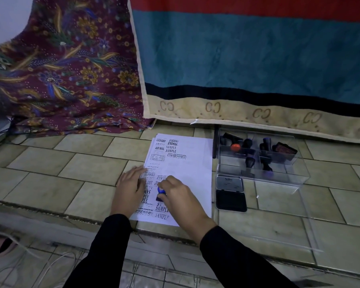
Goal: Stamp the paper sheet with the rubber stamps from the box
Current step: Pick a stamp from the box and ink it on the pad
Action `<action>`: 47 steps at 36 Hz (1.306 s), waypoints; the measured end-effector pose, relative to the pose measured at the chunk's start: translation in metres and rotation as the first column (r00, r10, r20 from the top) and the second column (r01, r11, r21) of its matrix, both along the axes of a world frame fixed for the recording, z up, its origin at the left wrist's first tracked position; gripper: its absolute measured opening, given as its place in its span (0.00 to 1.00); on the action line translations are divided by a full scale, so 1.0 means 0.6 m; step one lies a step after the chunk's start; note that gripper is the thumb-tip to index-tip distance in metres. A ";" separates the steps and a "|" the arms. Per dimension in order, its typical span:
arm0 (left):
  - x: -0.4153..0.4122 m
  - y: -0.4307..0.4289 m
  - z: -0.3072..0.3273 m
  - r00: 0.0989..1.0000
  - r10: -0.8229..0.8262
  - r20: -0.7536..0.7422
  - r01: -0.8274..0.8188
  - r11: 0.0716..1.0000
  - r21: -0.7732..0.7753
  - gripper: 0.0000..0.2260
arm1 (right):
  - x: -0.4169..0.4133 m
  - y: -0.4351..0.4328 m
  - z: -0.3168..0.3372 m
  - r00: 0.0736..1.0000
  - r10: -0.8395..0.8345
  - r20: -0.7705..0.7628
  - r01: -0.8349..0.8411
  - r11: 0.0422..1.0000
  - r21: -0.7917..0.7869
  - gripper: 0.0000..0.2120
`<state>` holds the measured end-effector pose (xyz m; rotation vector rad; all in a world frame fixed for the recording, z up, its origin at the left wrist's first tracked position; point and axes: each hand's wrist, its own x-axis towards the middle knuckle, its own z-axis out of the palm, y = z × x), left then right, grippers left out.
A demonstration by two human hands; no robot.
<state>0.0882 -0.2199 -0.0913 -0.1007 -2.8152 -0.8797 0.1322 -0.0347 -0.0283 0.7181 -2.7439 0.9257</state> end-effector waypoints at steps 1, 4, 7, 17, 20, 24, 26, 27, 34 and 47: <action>0.000 -0.001 0.000 1.000 -0.001 -0.002 0.001 1.000 0.005 0.16 | -0.002 0.004 0.002 0.999 -0.013 0.035 0.014 0.999 -0.035 0.07; 0.001 -0.001 0.005 1.000 -0.003 -0.002 0.003 1.000 0.015 0.19 | -0.004 0.030 0.015 0.993 -0.091 0.073 0.104 0.972 -0.210 0.08; 0.004 0.000 0.007 1.000 0.000 0.003 0.000 0.999 0.035 0.20 | -0.003 0.071 0.041 0.976 -0.202 0.080 0.217 0.896 -0.388 0.07; -0.002 -0.002 0.002 1.000 0.023 -0.009 -0.021 0.992 0.124 0.16 | -0.027 0.299 0.116 0.772 -0.625 0.115 0.593 0.643 -0.485 0.10; -0.002 -0.003 0.000 1.000 0.013 -0.011 -0.012 0.994 0.113 0.16 | -0.039 0.366 0.108 0.703 -0.706 0.082 0.678 0.632 -0.375 0.10; -0.001 -0.003 0.000 1.000 0.022 -0.011 -0.021 0.994 0.103 0.17 | -0.065 0.425 0.064 0.666 -0.745 0.039 0.745 0.663 -0.066 0.09; -0.001 -0.001 0.002 1.000 0.019 -0.016 -0.018 0.996 0.089 0.17 | -0.075 0.440 0.048 0.675 -0.737 0.044 0.736 0.676 0.032 0.09; -0.002 -0.001 0.002 1.000 0.020 -0.015 -0.018 0.996 0.086 0.17 | -0.080 0.444 0.043 0.678 -0.733 0.046 0.730 0.680 0.070 0.09; -0.001 -0.001 0.005 1.000 0.019 -0.011 -0.018 0.997 0.081 0.17 | -0.109 0.448 0.041 0.643 -0.749 0.158 0.704 0.660 0.263 0.08; -0.004 -0.003 -0.002 0.999 0.035 -0.018 -0.032 0.991 0.134 0.15 | -0.110 0.431 0.048 0.650 -0.749 0.127 0.687 0.651 0.324 0.06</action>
